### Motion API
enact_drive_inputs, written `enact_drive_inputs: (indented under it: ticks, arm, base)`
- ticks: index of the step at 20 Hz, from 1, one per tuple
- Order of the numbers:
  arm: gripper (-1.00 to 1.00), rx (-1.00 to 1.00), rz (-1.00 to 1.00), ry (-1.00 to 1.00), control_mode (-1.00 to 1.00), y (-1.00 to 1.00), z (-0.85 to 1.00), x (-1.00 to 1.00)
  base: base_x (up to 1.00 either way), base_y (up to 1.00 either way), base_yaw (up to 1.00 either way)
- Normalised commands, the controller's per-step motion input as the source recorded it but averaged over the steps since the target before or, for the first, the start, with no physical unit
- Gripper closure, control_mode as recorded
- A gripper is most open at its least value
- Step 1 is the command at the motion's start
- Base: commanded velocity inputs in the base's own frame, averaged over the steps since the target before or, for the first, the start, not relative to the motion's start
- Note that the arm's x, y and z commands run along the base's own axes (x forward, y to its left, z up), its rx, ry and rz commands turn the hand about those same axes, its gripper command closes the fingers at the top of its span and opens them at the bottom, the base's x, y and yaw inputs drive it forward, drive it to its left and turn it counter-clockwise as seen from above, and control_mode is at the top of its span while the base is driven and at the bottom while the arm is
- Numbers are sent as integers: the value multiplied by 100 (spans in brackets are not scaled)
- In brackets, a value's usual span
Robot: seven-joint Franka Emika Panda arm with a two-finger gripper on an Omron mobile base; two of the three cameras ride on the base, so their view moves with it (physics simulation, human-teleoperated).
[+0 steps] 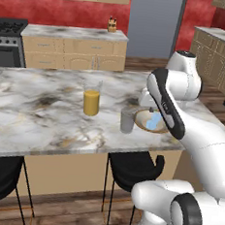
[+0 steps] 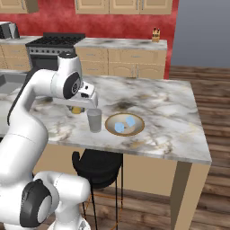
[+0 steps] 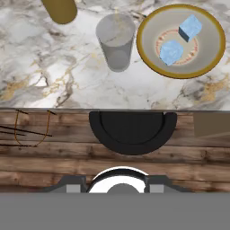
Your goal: There are two ice cubes in the ice bowl. Place both ice cubes in the glass cup.
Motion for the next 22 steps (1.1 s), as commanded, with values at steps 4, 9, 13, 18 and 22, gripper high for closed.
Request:
enact_drive_inputs:
  ticks: [4,9,13,18,22]
  arm:
    - [-100,0,0,0,-100,-29,-20,0]
    - [-100,0,-5,-1,-100,-84,-40,0]
    - [-100,1,-8,0,-100,-43,-16,0]
    - [-100,0,0,0,-100,0,0,0]
    - [-100,0,0,1,-100,-7,0,12]
  base:
    - [0,0,0]
    - [0,0,0]
    - [0,0,0]
    - [0,0,0]
    - [0,0,0]
